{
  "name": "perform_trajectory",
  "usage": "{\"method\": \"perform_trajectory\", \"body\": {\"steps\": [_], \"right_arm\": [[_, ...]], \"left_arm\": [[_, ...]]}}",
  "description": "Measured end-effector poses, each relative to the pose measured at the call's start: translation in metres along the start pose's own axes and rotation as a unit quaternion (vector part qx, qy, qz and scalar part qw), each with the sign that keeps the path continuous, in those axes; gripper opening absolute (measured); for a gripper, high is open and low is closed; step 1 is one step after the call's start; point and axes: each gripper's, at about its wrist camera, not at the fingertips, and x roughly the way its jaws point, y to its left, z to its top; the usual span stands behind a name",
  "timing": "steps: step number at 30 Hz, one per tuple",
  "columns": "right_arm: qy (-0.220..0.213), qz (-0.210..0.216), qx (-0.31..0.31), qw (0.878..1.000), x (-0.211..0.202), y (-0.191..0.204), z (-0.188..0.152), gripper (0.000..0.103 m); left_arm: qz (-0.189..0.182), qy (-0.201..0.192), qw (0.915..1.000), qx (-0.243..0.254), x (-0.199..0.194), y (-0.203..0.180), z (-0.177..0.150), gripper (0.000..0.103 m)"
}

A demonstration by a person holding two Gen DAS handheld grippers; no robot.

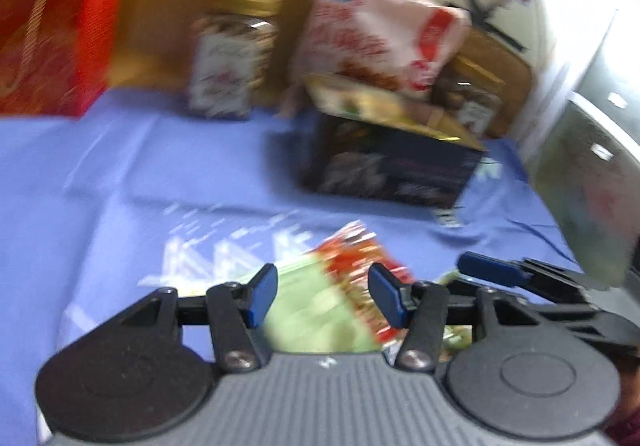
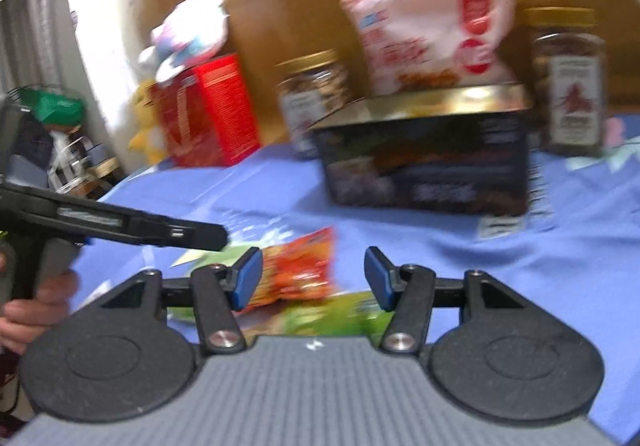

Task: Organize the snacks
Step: 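Move the left gripper to the green wafer pack on the cloth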

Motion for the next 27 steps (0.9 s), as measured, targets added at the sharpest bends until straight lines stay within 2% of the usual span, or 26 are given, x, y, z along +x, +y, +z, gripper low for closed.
{"method": "perform_trajectory", "body": {"steps": [4,7,9,10,15,27], "right_arm": [[0.022,0.031,-0.037,0.999,0.014,0.032,-0.001,0.053],[0.057,0.033,-0.073,0.995,0.031,0.052,-0.006,0.053],[0.083,0.044,-0.077,0.993,0.044,0.061,-0.011,0.047],[0.092,0.05,-0.077,0.992,0.048,0.066,-0.013,0.046],[0.092,0.057,-0.118,0.987,0.053,0.1,-0.021,0.047],[0.095,0.099,-0.179,0.974,0.053,0.148,-0.039,0.048]], "left_arm": [[0.003,0.009,0.9996,-0.028,-0.005,0.018,-0.01,0.049],[0.001,0.018,0.9995,-0.027,-0.005,0.02,-0.017,0.049],[-0.002,0.023,0.9993,-0.028,-0.003,0.021,-0.022,0.049],[-0.003,0.019,0.9995,-0.026,-0.004,0.021,-0.024,0.048],[-0.01,0.01,0.9993,-0.035,-0.016,0.03,-0.031,0.043],[-0.003,-0.016,0.9963,-0.084,-0.071,0.061,-0.07,0.043]]}}
